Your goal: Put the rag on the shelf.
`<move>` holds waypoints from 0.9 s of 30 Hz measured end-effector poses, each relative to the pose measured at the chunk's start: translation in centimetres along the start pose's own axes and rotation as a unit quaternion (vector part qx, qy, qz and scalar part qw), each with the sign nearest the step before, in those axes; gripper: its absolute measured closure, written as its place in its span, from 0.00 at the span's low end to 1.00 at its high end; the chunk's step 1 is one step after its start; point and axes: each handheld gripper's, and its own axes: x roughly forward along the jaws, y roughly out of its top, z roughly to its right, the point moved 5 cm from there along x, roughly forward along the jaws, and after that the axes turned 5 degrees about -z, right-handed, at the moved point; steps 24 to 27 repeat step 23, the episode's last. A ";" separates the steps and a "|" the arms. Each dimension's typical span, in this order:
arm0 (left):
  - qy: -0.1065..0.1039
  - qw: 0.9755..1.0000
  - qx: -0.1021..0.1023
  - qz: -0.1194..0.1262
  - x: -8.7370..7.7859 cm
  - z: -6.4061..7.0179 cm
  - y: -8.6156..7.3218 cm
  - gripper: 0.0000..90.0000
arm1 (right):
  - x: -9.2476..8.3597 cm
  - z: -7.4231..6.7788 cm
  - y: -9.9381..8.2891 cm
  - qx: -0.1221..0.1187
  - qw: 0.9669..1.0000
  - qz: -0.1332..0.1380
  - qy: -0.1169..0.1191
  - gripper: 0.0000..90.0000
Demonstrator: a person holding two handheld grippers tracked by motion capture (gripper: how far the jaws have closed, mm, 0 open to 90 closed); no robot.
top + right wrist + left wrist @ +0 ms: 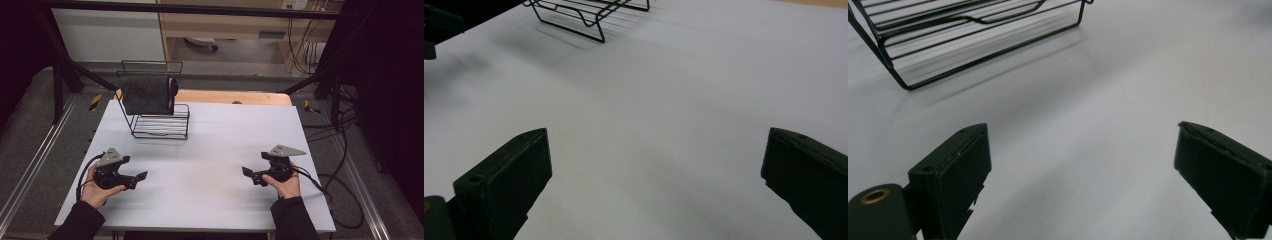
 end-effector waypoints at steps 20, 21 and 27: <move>0.004 1.000 0.022 -0.013 0.6 0.1 -1.9 0.10 | -1.7 2.5 -5.2 0.007 1.000 -0.014 -0.007 0.01; 0.004 1.000 0.021 -0.012 0.6 0.1 -1.9 0.10 | -1.7 2.5 -5.2 0.004 1.000 -0.015 -0.006 0.01; 0.003 1.000 0.020 -0.011 0.6 0.1 -2.0 0.10 | -1.7 2.5 -5.3 0.002 1.000 -0.017 -0.006 0.01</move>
